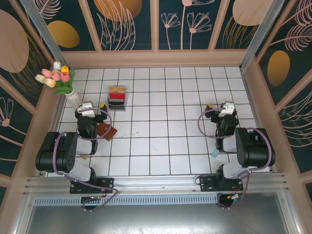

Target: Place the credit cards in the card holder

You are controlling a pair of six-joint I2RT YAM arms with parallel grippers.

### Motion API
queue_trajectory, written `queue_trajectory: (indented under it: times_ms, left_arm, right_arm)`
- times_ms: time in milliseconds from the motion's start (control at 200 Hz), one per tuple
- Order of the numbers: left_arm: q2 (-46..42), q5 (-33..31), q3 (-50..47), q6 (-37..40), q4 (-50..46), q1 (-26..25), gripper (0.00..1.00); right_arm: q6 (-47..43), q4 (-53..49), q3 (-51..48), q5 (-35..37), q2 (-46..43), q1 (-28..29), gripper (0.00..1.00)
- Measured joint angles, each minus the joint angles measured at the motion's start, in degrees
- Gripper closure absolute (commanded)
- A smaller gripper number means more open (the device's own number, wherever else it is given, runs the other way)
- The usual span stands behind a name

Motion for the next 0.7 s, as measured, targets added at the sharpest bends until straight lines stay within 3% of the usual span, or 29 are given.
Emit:
queue_trajectory:
  times_ms: [701]
  left_arm:
    - [-0.04, 0.35, -0.09, 0.09, 0.20, 0.00, 0.01]
  right_arm:
    - [-0.07, -0.02, 0.02, -0.66, 0.00, -0.02, 0.01]
